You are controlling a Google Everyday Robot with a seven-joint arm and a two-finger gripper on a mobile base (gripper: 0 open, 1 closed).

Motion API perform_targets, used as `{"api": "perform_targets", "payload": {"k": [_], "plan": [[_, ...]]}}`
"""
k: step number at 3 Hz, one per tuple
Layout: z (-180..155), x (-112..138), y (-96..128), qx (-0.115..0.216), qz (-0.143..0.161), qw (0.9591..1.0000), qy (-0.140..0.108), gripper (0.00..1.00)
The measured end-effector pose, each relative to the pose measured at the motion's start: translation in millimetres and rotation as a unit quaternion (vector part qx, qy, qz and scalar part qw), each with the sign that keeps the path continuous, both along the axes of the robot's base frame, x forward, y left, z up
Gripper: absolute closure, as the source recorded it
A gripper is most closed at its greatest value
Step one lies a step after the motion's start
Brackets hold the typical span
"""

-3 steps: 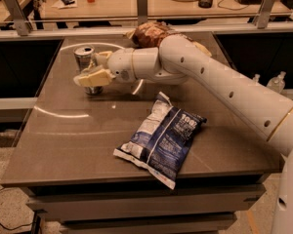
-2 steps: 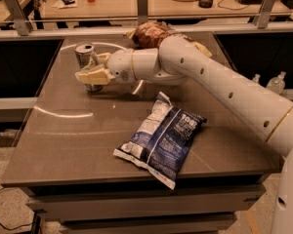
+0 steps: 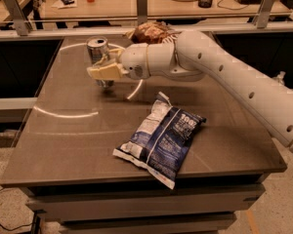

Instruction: Move redbull can near blue chip bag

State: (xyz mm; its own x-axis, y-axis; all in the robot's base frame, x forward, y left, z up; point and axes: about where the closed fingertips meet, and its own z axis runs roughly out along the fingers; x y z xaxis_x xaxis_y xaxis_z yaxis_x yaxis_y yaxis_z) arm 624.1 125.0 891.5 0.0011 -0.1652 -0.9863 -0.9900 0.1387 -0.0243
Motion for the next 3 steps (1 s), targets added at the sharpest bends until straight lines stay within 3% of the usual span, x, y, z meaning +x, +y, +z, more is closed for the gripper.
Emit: {"api": "perform_targets", "payload": {"k": [3], "plan": [[-5,-68,-50,-0.034,-0.037,0.9971,0.057,1.00]]}}
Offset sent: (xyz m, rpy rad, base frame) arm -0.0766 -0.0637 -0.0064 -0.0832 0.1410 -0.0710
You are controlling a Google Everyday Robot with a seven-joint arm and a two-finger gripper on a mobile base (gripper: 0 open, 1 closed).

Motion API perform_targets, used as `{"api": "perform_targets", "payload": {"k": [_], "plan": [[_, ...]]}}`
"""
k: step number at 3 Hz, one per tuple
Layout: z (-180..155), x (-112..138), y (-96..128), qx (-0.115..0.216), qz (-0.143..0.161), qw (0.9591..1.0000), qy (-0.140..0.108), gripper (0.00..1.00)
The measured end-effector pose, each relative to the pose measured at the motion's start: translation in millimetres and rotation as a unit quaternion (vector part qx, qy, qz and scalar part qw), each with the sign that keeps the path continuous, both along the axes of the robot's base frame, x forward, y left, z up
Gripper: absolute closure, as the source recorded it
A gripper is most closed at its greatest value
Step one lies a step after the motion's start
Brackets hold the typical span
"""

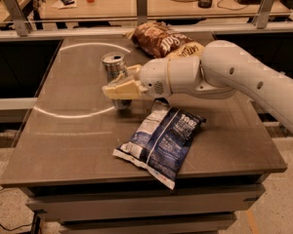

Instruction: Move redbull can near blue chip bag

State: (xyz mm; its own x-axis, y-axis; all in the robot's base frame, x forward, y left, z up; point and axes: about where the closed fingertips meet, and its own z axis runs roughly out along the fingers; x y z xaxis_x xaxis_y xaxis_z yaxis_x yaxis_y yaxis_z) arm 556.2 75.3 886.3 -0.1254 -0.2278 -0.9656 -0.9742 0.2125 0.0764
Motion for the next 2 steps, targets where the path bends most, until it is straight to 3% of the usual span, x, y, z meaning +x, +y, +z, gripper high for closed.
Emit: {"api": "perform_targets", "payload": {"k": [2], "plan": [[-17,-39,-26,-0.013,-0.048,0.9978,0.044,1.00]]}}
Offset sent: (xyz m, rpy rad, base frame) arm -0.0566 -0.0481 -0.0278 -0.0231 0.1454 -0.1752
